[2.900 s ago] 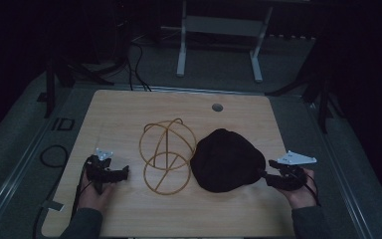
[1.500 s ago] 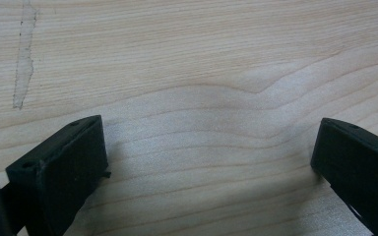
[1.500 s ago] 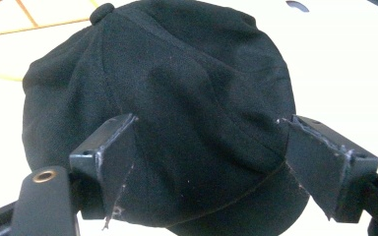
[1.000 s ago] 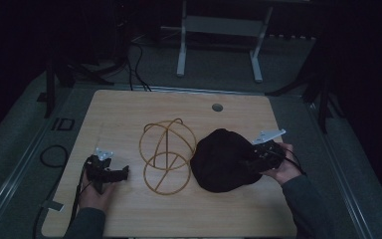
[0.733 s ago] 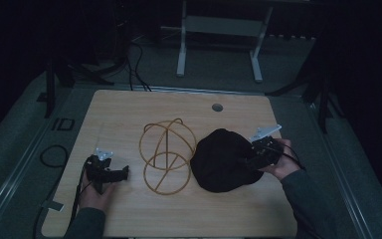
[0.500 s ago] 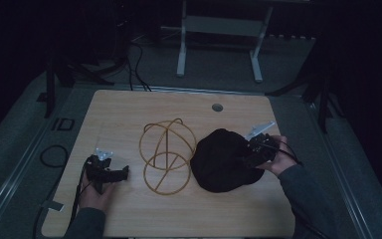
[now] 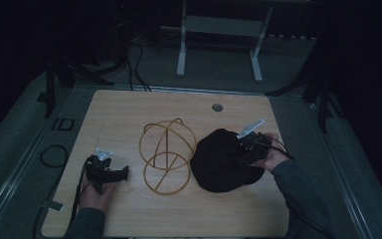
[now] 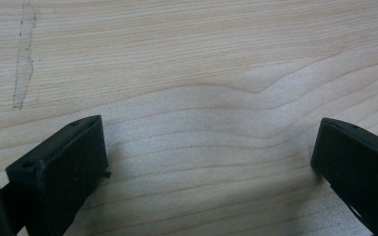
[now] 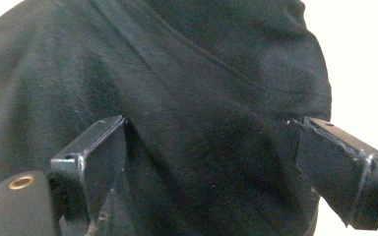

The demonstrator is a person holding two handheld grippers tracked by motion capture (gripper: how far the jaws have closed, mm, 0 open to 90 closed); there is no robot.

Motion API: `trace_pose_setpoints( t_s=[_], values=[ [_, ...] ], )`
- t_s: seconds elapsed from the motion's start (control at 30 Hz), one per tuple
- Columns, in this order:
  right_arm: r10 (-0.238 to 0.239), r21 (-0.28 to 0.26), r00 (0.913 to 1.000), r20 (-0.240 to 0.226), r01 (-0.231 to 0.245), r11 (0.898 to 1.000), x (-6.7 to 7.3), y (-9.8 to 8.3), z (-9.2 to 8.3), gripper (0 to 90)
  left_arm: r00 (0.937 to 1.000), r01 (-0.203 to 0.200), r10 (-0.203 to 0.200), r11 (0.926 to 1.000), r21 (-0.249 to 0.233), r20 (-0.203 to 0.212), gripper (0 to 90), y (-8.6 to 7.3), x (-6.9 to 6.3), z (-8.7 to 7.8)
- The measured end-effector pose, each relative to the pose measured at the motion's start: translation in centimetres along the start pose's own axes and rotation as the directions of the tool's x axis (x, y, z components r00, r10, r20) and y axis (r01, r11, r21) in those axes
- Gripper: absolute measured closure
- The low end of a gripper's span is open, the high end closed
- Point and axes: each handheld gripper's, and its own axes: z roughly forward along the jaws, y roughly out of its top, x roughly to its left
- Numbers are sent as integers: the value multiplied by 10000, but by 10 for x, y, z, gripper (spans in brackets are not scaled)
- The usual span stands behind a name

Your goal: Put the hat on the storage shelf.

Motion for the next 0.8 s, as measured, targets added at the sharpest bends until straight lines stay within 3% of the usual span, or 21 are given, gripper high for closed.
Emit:
trace_pose_setpoints(
  t_s=[0.4,0.57,0.8],
  values=[
    [-83,219,9998,-186,87,9997,-4,1,12,133,10000,12,-12,10000,-2,8,1,0,0,0],
    [-65,226,9993,-358,73,9997,-6,1,15,177,10000,-4,4,10000,-3,-2,1,0,0,0],
    [157,242,9980,-611,-143,9996,-9,1,20,323,10000,13,-13,10000,-1,8,1,0,0,0]
  ],
)
